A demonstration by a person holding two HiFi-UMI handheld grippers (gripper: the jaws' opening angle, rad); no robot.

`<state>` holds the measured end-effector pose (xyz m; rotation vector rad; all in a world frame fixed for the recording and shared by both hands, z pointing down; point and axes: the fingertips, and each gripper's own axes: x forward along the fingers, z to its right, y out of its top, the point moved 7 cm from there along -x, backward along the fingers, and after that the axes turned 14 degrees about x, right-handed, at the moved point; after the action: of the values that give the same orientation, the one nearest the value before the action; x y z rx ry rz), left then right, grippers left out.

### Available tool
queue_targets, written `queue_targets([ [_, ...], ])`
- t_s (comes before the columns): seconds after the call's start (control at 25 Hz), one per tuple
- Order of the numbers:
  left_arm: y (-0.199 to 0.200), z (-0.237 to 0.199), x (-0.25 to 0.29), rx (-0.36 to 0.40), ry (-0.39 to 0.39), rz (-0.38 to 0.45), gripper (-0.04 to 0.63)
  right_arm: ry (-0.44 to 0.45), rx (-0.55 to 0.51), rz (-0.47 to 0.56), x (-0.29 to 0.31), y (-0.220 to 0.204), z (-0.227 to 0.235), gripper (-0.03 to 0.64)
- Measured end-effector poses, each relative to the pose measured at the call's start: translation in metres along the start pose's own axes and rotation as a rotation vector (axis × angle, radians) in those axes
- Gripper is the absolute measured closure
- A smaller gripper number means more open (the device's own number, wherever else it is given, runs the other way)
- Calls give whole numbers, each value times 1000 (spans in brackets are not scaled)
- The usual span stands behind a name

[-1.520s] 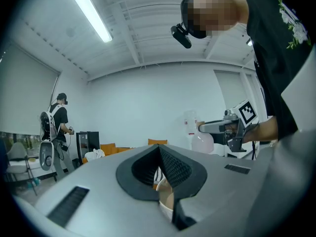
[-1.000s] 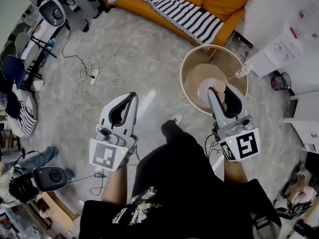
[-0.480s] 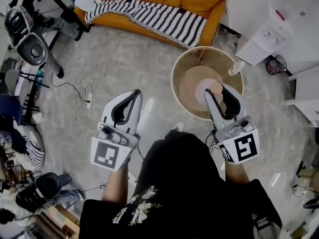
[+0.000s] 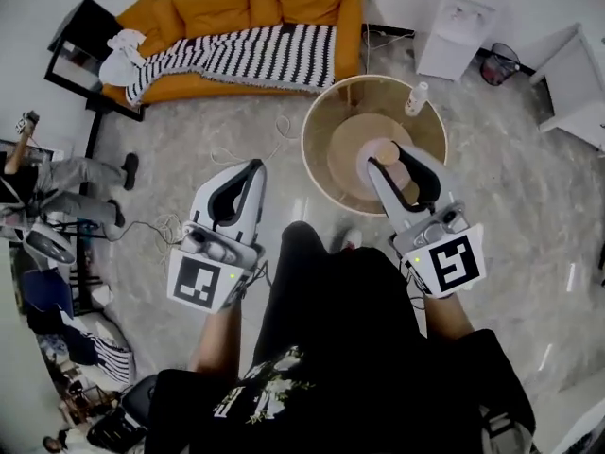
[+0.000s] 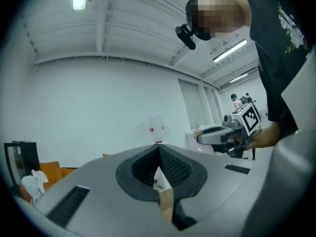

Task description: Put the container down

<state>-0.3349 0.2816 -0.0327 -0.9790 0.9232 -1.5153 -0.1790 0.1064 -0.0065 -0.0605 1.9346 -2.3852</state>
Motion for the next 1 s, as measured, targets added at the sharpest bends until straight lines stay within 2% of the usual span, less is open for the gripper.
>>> queue_targets([
  [0.12, 8, 7, 27, 23, -75, 92, 595, -65, 17, 11, -12, 4, 12, 495],
  [0.24, 5, 15, 51, 30, -132, 80, 594, -121, 33, -8, -24, 5, 24, 495],
  [0.4, 8, 21, 92, 9, -205, 140, 595, -197, 36, -44, -36, 4, 48, 495],
  [0.64, -5, 19, 138, -32, -303, 68, 594, -291, 61, -84, -36, -5, 72, 495],
  [1.0, -44, 36, 182, -35, -494, 50, 594, -452, 128, -149, -38, -53, 88, 495],
])
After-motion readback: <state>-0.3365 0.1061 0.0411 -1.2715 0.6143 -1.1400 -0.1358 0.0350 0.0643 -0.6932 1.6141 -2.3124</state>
